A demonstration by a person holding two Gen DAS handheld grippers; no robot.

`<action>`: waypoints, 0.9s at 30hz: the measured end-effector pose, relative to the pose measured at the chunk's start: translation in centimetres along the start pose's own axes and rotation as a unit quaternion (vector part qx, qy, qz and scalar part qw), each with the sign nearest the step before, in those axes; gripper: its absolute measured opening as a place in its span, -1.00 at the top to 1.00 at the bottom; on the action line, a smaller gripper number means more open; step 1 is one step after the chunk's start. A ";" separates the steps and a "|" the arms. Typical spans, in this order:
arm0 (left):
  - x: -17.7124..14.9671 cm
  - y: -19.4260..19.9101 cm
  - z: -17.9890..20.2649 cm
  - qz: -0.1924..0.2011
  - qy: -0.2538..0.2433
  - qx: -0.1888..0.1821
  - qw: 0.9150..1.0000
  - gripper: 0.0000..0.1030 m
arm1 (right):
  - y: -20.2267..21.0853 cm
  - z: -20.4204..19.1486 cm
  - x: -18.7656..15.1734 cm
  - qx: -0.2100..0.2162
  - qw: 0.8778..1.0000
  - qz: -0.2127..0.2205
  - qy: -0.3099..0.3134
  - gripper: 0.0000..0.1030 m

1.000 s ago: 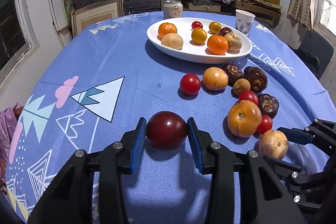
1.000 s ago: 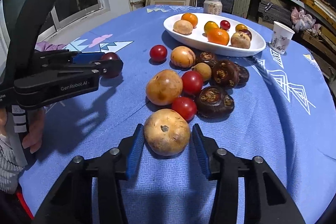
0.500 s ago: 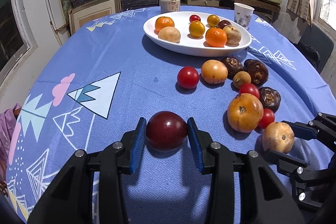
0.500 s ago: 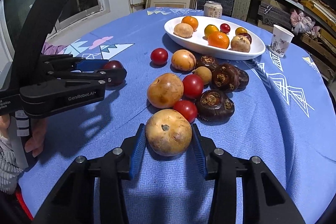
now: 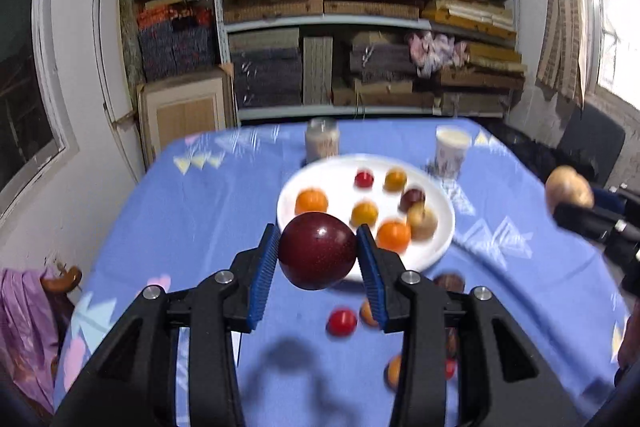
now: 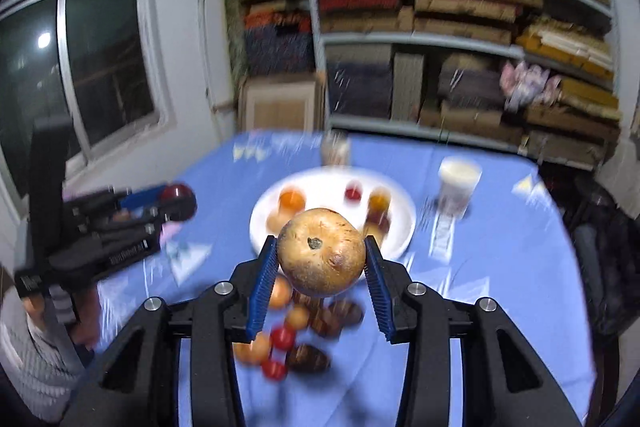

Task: Organize fruits
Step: 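Carry both fruits onto the white plate and open both tools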

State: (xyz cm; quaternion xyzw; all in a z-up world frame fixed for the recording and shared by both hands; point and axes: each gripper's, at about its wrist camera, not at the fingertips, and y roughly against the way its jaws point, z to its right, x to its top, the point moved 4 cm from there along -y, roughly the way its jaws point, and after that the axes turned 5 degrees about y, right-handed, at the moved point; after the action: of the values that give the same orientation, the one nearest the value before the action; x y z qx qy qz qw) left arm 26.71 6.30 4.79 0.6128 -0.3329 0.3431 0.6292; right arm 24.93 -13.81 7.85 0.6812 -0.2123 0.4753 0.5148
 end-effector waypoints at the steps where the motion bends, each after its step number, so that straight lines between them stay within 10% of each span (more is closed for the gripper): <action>1: 0.8 -0.3 0.2 0.001 0.001 -0.002 1.000 0.23 | 0.0 0.5 1.4 -0.005 1.000 0.010 0.000 0.15; 15: 2.6 -16.6 2.0 -0.089 0.020 0.001 0.996 0.23 | -18.9 3.8 1.0 -0.023 0.995 -0.094 -0.031 0.15; 27: 2.6 -23.6 2.1 -0.117 0.027 0.000 0.993 0.21 | -24.8 4.3 -0.8 -0.018 0.990 -0.138 -0.020 0.14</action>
State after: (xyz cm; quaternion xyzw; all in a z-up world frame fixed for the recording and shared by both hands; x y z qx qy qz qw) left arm 47.93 3.98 -5.77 0.6381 -0.2416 0.2833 0.6739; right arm 45.68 -8.42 -5.28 0.7039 -0.1350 0.3822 0.5833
